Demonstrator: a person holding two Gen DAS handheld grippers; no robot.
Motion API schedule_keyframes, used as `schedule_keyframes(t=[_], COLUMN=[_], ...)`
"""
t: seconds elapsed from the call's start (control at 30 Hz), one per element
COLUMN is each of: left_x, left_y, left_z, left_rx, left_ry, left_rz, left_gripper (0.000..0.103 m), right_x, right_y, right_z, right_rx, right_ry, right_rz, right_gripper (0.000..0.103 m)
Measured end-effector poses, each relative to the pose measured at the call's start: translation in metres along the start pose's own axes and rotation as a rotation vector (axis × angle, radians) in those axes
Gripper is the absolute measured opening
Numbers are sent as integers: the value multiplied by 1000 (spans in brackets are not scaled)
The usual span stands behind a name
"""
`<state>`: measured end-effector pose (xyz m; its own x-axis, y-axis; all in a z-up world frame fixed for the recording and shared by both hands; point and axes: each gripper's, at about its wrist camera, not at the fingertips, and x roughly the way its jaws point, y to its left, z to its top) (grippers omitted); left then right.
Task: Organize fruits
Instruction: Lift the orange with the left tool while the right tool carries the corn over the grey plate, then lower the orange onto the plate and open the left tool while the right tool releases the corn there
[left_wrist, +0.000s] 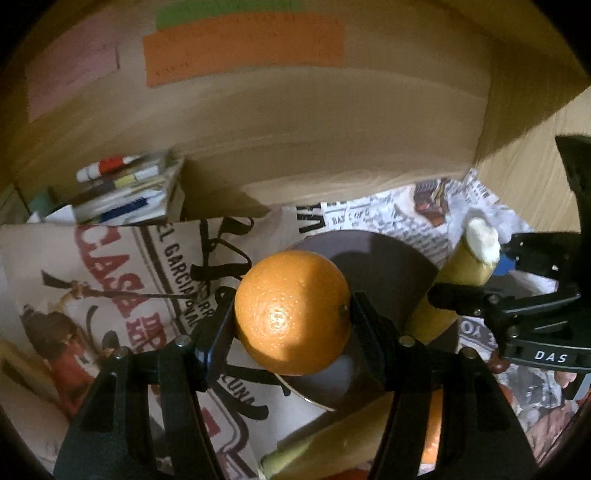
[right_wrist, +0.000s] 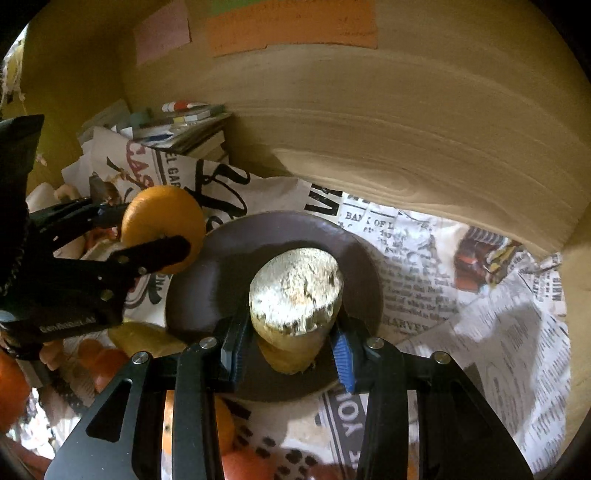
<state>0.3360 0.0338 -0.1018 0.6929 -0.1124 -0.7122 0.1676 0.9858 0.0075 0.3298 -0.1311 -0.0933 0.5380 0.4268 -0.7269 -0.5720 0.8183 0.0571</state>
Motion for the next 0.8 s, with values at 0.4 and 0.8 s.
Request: schedule_keyframes(t=[0.4, 0.8], left_x=[37, 49], left_y=[5, 1], left_z=[1, -4], left_rx=[8, 21], left_ry=[81, 117], left_rz=[-28, -66], left_gripper=[62, 62], right_x=[28, 50], right_y=[-5, -11], right_z=[24, 28], right_rx=[11, 51], right_ry=[4, 69], right_rz=[26, 19], right_gripper=[36, 36])
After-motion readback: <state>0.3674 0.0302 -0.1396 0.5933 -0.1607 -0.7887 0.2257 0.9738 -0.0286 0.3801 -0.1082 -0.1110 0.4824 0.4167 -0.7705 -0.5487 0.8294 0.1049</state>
